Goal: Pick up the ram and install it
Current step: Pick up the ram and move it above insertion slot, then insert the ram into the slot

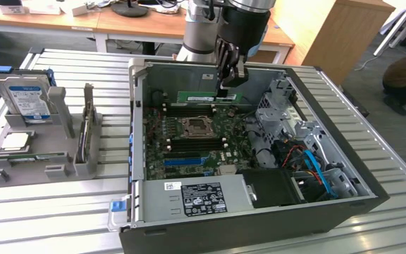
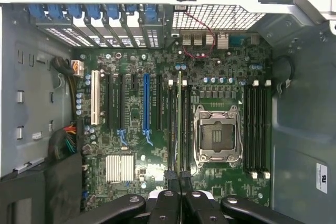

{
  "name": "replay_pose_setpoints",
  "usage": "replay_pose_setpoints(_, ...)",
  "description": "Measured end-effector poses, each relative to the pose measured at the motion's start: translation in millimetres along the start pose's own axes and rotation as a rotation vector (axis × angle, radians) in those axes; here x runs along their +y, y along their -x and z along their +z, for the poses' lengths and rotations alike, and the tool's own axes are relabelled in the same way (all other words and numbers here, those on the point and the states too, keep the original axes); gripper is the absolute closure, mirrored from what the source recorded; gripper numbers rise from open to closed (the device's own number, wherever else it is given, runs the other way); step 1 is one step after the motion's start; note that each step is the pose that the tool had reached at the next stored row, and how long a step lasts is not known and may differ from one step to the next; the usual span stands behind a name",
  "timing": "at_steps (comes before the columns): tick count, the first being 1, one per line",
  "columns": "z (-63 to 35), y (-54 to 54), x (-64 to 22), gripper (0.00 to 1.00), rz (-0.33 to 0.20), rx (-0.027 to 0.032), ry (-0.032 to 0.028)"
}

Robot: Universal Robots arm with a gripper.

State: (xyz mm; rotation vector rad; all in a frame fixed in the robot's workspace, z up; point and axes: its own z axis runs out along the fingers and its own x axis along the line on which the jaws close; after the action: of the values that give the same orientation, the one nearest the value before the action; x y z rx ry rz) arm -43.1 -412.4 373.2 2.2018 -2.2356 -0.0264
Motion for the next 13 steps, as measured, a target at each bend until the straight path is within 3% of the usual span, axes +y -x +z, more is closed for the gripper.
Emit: replay_pose_setpoints(13,1.5,0.0,0.0,0.88,0.000,-0.0001,0.0000)
